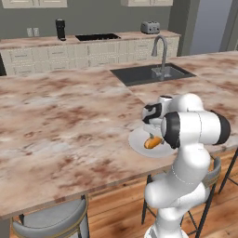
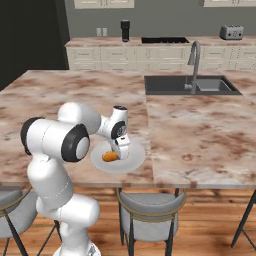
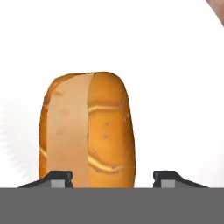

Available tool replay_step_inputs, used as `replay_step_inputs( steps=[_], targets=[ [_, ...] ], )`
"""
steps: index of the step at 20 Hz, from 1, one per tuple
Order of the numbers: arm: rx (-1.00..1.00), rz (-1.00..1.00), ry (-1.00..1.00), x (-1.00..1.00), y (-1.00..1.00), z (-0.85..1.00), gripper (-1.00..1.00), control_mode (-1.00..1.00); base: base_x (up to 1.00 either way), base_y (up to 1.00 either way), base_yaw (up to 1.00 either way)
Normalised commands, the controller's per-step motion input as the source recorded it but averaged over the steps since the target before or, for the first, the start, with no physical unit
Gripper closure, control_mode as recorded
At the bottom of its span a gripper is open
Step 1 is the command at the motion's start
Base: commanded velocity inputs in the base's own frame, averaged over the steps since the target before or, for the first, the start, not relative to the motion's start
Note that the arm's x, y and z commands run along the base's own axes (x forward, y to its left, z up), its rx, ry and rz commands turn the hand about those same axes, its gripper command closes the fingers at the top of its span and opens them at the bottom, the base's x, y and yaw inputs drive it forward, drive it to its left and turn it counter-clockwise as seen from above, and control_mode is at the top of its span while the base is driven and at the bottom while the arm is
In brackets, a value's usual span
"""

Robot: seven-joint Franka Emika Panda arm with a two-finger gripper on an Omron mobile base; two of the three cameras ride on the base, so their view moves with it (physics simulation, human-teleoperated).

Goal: Move the hot dog bun to the plate on the dining table and place the condiment next to that plate. Then navigate to the fridge and take the sausage and place it on the plate as well.

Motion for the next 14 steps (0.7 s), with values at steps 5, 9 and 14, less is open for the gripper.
replay_step_inputs(
  steps=[5,9,14],
  targets=[
    [0.01,-0.03,-0.08,-0.2,-0.11,0.0,-1.0,-1.0,0.0,0.0,0.0],
    [0.0,-0.04,-0.13,-0.28,-0.1,0.16,-1.0,-1.0,0.0,0.0,0.0],
    [0.0,0.0,-0.24,-0.33,-0.04,0.61,-1.0,-1.0,0.0,0.0,0.0]
  ],
)
